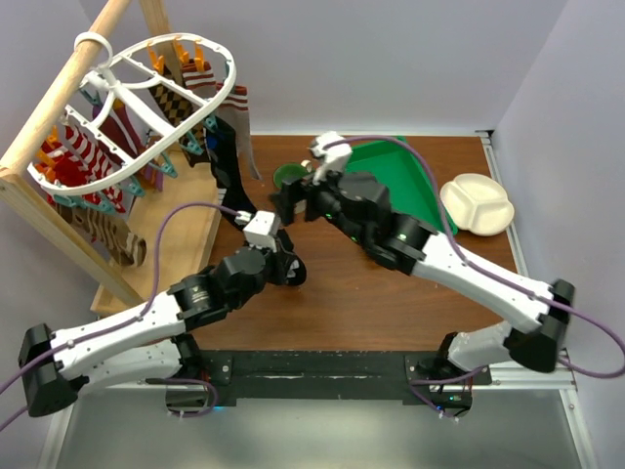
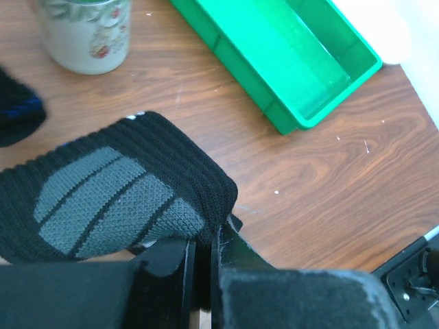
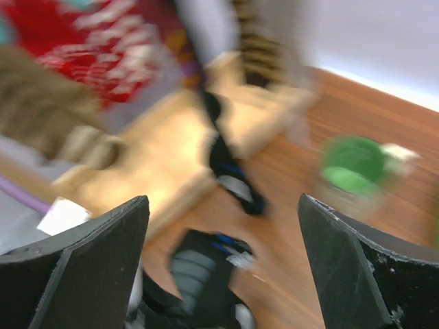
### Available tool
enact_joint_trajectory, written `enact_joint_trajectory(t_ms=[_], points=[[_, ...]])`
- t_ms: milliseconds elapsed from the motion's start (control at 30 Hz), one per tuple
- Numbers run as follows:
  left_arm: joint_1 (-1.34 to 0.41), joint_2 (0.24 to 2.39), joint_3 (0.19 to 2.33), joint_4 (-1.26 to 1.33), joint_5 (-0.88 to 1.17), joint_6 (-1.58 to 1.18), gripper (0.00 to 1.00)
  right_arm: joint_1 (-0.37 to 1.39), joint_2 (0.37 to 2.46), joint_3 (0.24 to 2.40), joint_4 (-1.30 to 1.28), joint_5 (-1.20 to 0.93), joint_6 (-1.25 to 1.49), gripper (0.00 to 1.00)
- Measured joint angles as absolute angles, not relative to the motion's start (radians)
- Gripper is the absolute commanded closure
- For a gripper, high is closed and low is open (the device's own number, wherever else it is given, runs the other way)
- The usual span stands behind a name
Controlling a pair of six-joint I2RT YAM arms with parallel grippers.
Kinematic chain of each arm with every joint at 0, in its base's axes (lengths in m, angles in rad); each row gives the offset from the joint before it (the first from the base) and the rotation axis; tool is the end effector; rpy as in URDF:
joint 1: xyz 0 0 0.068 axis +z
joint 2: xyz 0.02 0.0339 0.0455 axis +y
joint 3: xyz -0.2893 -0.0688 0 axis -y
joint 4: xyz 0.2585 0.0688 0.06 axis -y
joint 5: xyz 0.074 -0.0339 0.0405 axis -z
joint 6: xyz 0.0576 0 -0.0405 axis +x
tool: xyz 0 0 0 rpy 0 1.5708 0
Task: Remove the socks clipped to the hanger
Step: Remove the sock from the hanger, then place the sock in the bin.
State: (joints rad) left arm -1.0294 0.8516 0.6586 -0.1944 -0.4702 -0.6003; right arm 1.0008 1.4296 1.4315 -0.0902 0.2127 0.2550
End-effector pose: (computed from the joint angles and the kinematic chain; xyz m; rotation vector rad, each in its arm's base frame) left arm 0.1309 -0.1671 0.2931 0.1080 1.9633 -0.6303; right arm 0.2085 0.3028 0.4489 -0.4668 1.6513 0.7708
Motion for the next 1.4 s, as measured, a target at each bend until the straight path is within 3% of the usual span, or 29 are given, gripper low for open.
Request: enact_joint_trajectory(t_ms=[367,667,967,1033,1067,1100,1200,1300,1400], points=[[-1.045,1.300,1.011,0.030,-0.393,-0.502,1.00,0.999,0.930,1.186,-0.229,0.780,0.282,0.02],[-1.000,1.660,1.390,0.141,-0.364,-0.417,1.00,0.998,0.745,1.127,-0.323,0.945,0.314,0.01],[-0.893,1.973,1.631,0.265,-0.246,-0.374,1.00,0.998,0.733,1.127,-0.365,0.994,0.295,0.01],[-0.888,2.040,1.662,0.292,-0.215,-0.370,0.89,0.998,0.733,1.127,-0.373,0.999,0.290,0.02],[-0.883,2.077,1.683,0.297,-0.195,-0.369,0.75,0.998,0.733,1.127,-0.377,1.001,0.287,0.02],[-0.880,2.118,1.710,0.303,-0.175,-0.369,0.52,0.998,0.733,1.127,-0.381,1.002,0.286,0.02],[-0.874,2.219,1.762,0.311,-0.121,-0.355,0.23,0.998,0.733,1.127,-0.391,1.004,0.275,0.02],[-0.865,2.273,1.776,0.305,-0.082,-0.352,0.15,0.998,0.735,1.127,-0.398,1.004,0.263,0.02],[-0.860,2.273,1.778,0.310,-0.064,-0.350,0.13,0.998,0.748,1.128,-0.399,1.004,0.253,0.02]])
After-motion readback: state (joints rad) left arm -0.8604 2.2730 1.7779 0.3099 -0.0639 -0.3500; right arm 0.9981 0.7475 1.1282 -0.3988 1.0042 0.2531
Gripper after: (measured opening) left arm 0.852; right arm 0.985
